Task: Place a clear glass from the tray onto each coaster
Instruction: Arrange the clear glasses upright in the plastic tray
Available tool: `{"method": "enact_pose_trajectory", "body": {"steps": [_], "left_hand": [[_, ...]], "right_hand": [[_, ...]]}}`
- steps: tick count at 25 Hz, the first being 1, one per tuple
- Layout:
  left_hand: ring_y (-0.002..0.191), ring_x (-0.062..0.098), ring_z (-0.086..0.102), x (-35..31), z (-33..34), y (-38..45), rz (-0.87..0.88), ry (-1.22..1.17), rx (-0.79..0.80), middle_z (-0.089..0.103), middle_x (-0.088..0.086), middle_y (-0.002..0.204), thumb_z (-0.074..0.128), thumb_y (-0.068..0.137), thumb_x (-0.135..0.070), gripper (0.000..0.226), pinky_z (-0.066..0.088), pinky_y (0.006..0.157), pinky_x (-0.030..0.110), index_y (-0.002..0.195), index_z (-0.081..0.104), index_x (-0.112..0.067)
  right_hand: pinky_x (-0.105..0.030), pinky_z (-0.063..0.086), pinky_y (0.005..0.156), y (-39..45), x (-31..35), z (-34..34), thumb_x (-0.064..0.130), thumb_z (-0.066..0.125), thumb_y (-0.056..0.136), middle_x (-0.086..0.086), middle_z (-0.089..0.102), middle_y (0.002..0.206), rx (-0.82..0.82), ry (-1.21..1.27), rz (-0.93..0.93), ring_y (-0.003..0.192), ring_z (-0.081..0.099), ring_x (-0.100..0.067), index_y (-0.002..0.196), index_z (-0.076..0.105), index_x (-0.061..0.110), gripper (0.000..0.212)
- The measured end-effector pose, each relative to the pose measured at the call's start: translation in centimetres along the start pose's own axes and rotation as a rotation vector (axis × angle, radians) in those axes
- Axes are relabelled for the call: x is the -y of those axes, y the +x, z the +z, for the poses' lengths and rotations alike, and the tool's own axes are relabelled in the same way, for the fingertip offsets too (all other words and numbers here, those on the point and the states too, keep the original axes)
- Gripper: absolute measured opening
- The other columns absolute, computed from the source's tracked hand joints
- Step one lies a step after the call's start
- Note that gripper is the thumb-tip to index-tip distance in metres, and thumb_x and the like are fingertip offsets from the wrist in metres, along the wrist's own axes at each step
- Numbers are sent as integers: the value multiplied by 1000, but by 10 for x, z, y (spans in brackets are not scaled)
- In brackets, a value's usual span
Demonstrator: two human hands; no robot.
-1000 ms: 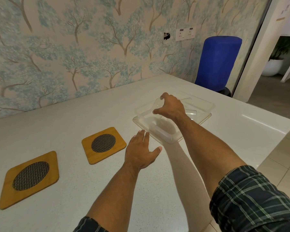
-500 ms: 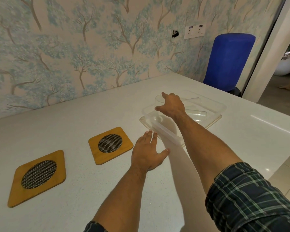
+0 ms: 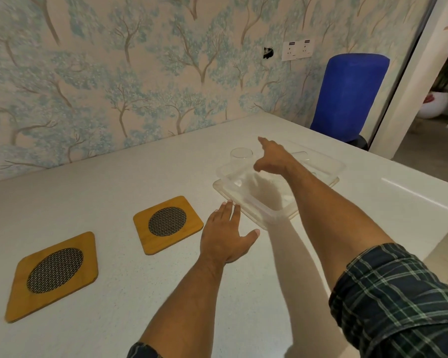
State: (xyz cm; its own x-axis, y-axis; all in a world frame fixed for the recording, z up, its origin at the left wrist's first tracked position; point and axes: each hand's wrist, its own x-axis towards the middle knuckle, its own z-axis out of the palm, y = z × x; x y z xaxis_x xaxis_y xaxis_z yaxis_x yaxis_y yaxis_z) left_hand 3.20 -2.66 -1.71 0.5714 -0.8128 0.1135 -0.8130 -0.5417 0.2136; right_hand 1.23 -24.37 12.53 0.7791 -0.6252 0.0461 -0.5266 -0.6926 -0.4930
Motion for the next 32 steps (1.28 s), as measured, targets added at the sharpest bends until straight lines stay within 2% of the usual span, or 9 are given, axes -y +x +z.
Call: {"method": "enact_pose_trajectory", "body": {"steps": [3,6,9,12,15,20,23,28,32], "left_hand": [[160,22,1,2,1,0,7,-6,12,2,7,174,24,92,-80,98,3,129,42,165,7,-16],[160,21,0,2,2,0,9,-13,21,1,7,174,20,89,-82,101,5,130,43,165,7,-16],[160,21,1,2,2,0,12,-13,20,1,8,174,18,87,-82,103,5,130,42,165,7,-15],[160,21,1,3,2,0,13,-12,12,2,7,174,15,86,-84,105,5,130,41,165,6,-15],[160,21,1,2,1,-1,13,-17,15,1,7,174,8,80,-87,110,5,130,42,165,5,-16],[160,21,1,1,0,-1,6,-21,12,1,6,174,3,76,-88,113,5,130,42,165,4,-17],[160,21,1,1,0,-1,2,-16,15,2,6,174,5,78,-88,111,5,129,41,165,4,-18],[160,22,2,1,1,0,-4,1,12,3,6,174,17,87,-83,103,4,128,41,165,5,-18],[160,21,1,0,0,-1,-5,-9,20,2,6,174,17,86,-82,104,3,128,41,165,6,-17]], "right_hand": [[-46,45,106,-2,-36,-19,12,64,81,-8,50,148,-24,-132,103,131,50,-29,150,42,21,73],[-45,45,106,-8,-64,-24,16,70,84,-9,52,144,42,-123,204,127,52,-29,141,52,16,60],[-47,43,108,-13,-73,-25,22,78,79,-7,48,148,115,-146,204,130,50,-30,142,50,18,70],[-45,41,108,-18,-76,-22,23,80,79,-5,50,147,161,-303,178,129,51,-29,145,47,22,74],[-44,39,105,-21,-75,-15,24,80,81,-4,52,146,144,-466,125,129,52,-28,148,44,26,76],[-42,44,104,-15,-72,-9,41,82,77,-4,49,146,135,-478,54,127,52,-28,151,40,36,85],[-41,47,99,-11,-60,-13,49,82,74,-3,51,139,121,-583,-21,120,56,-27,148,43,39,84],[-43,52,90,-2,-32,-20,44,88,67,-3,62,120,88,-693,-121,100,62,-25,132,54,25,76],[-43,51,89,7,-13,-21,46,90,64,-2,63,116,62,-704,-152,96,63,-24,124,56,23,73]]}}
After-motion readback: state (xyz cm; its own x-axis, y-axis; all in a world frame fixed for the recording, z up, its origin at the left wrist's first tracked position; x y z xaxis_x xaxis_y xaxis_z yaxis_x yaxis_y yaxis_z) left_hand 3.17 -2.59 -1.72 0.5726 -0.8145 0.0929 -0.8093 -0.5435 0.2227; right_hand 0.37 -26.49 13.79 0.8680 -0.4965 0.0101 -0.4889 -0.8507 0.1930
